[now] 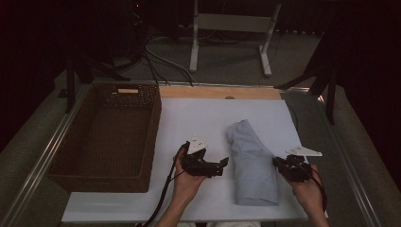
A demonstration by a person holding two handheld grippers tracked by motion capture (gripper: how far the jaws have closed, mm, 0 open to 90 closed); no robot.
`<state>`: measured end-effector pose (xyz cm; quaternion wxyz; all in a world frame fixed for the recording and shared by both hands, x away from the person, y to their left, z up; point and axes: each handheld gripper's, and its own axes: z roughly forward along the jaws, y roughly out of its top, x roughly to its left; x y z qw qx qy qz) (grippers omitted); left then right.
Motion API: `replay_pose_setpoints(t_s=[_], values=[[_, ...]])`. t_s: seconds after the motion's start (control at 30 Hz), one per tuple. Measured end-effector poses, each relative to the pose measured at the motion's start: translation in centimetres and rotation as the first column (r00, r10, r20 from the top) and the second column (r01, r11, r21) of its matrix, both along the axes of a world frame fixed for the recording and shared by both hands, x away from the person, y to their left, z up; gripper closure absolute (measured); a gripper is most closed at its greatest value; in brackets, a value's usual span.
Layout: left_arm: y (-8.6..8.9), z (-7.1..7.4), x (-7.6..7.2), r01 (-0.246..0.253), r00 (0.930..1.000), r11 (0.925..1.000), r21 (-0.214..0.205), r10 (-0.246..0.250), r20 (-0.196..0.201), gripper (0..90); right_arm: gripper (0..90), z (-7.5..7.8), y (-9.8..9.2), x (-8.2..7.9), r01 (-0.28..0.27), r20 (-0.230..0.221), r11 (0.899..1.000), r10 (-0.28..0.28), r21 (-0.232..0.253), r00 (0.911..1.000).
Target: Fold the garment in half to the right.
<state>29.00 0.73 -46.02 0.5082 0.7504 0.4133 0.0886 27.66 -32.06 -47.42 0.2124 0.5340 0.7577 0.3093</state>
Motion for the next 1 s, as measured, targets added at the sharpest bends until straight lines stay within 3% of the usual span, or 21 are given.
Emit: replay_pose_setpoints(t_s=[0.27, 0.4, 0.43, 0.47, 0.6, 0.7, 1.0], values=[[0.1, 0.0, 0.1, 0.003, 1.0, 1.0, -0.001, -0.003, 0.0, 4.2, 79.0, -0.7, 0.1, 0.2, 0.015, -0.023, 1.0, -0.015, 0.006, 0.9996], [0.2, 0.1, 0.2, 0.002, 1.0, 1.0, -0.005, -0.002, -0.004, 4.2, 64.3, -0.4, 0.2, 0.0, 0.024, -0.01, 1.0, -0.024, 0.005, 0.9997], [0.3, 0.1, 0.2, 0.001, 1.0, 1.0, -0.005, -0.001, -0.003, 4.1, 55.1, -0.3, 0.0, -0.1, 0.027, -0.008, 0.999, -0.027, 0.024, 0.9996], [0.3, 0.2, 0.2, 0.0, 1.0, 1.0, -0.006, 0.0, -0.003, 4.1, 55.1, -0.3, 0.0, -0.1, 0.027, -0.008, 0.999, -0.027, 0.024, 0.9996], [0.2, 0.2, 0.2, -0.001, 1.0, 1.0, -0.005, 0.001, -0.002, 4.1, 35.9, 0.1, -0.4, -0.4, 0.035, 0.006, 0.997, -0.036, 0.069, 0.9993], [0.2, 0.2, 0.2, -0.001, 1.0, 1.0, -0.006, 0.001, -0.001, 4.2, 28.4, 0.5, -0.4, -0.8, 0.037, 0.023, 0.995, -0.039, 0.089, 0.999], [0.1, 0.2, 0.2, -0.001, 1.0, 0.9999, -0.011, 0.001, 0.001, 4.1, 26.8, 0.8, 0.0, -2.4, 0.004, 0.046, 0.994, -0.009, 0.111, 0.9989]])
